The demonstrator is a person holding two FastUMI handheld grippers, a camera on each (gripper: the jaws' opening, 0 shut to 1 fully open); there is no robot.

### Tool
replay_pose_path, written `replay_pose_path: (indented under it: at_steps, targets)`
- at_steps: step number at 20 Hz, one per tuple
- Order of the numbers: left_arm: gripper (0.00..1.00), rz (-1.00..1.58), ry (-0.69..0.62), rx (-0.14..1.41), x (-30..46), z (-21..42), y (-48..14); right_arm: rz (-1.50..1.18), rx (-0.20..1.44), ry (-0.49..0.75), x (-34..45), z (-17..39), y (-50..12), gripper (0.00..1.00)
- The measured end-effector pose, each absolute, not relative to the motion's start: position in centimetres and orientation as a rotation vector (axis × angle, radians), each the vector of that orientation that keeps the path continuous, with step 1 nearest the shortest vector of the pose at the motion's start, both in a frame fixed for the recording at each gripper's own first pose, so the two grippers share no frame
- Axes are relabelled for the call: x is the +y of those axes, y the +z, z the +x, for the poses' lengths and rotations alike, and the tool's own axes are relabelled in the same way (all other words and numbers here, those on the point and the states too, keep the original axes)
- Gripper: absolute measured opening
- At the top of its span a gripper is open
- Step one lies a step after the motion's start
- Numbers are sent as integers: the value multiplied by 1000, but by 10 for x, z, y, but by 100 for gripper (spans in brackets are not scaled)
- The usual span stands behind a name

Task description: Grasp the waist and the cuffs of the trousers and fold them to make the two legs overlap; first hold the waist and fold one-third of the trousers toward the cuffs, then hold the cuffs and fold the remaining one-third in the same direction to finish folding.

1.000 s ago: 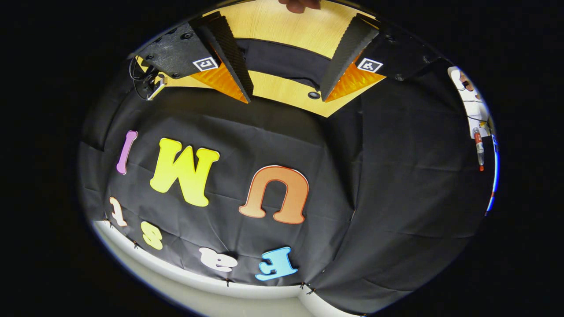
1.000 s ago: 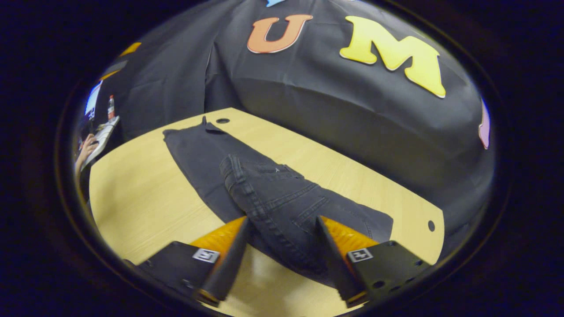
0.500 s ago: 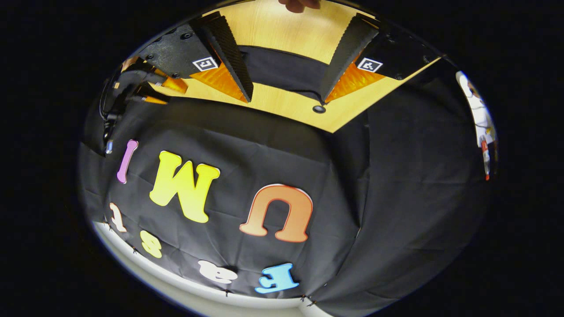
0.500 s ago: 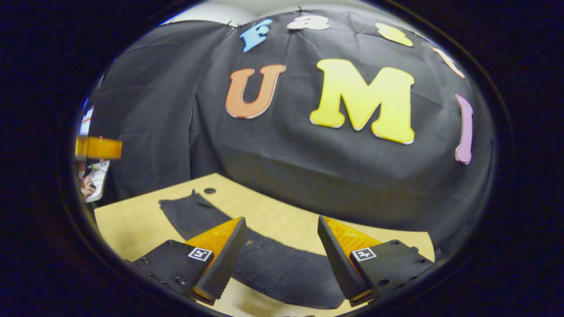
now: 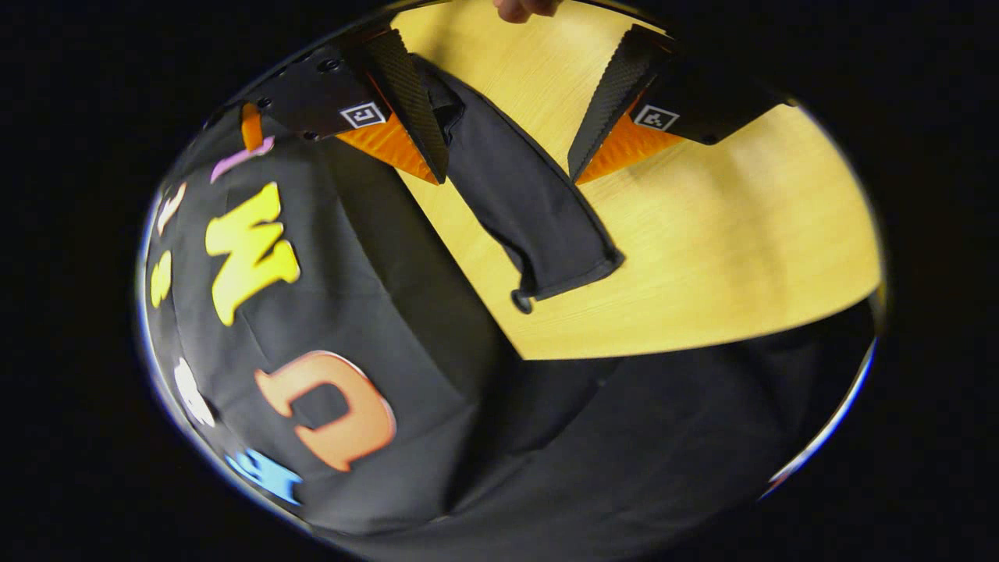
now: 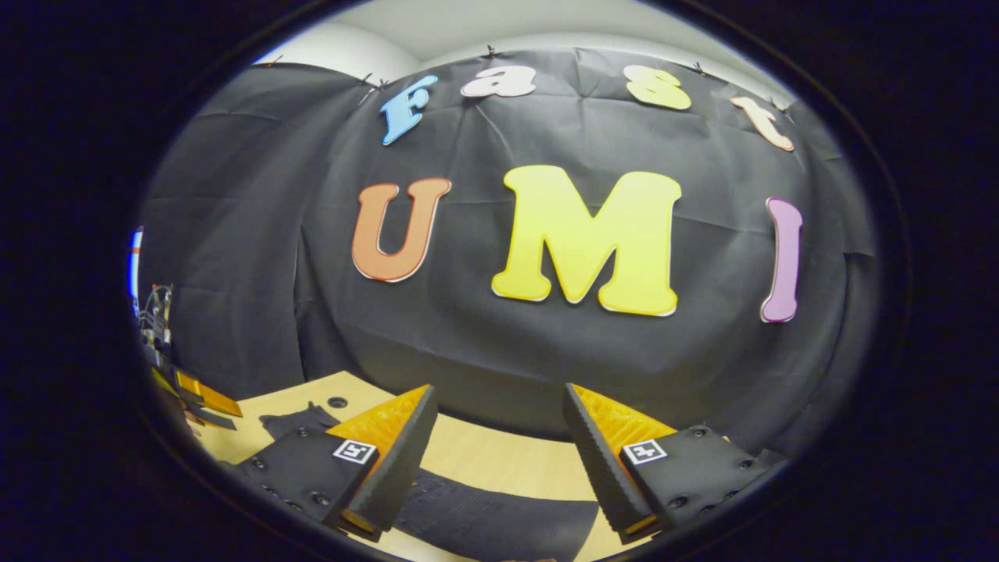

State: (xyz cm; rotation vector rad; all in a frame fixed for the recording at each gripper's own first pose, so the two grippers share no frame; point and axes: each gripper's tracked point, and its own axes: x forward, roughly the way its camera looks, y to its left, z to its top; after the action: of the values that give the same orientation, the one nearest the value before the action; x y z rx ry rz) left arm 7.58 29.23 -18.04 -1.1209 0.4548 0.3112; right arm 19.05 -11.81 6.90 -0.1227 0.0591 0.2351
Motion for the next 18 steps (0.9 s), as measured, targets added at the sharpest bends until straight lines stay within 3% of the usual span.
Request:
replay_pose_path:
  at_steps: [3, 11, 18]
  targets:
    - [99, -1290, 362, 468, 309, 82, -208, -134, 53, 201, -131, 190, 75, 99]
    - [99, -1399, 509, 498, 338, 99, -249, -118, 67, 117, -172, 187, 88, 99]
    - [100, -1491, 523, 462, 339, 131, -246, -83, 93, 34, -216, 185, 90, 99]
